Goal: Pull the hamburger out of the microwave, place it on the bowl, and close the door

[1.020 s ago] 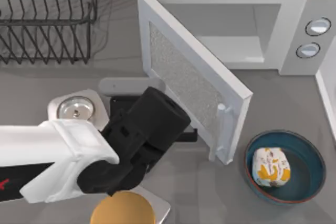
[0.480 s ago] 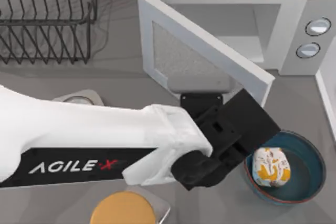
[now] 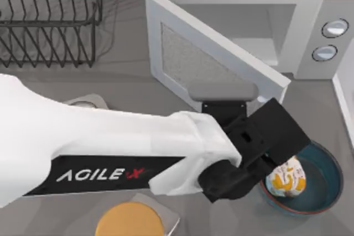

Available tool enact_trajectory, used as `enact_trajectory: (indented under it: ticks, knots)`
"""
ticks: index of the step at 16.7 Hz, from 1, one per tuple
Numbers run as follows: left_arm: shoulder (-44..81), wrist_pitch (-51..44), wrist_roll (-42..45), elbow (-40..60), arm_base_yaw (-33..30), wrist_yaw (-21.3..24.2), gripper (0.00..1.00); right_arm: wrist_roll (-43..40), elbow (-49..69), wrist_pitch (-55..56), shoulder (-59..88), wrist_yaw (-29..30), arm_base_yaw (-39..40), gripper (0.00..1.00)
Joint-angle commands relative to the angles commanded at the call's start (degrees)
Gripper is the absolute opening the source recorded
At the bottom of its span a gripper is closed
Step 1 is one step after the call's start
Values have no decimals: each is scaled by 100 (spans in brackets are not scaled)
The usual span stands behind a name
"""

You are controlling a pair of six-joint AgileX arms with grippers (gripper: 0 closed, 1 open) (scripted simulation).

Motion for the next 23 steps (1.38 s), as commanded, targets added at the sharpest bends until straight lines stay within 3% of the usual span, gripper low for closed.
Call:
enact_trajectory:
  ticks: [8,13,16,23]
  knots:
    - [1489,-1092,-554,2344,-497,-224,0,0,0,0,0,0,0,100]
    - [1705,-1269,-632,2628,-561,-250,0,0,0,0,0,0,0,100]
    - [1771,-1215,-533,2716,-438,-188,0,0,0,0,0,0,0,100]
    - [2667,-841,558,3935,532,323,0,0,0,0,0,0,0,100]
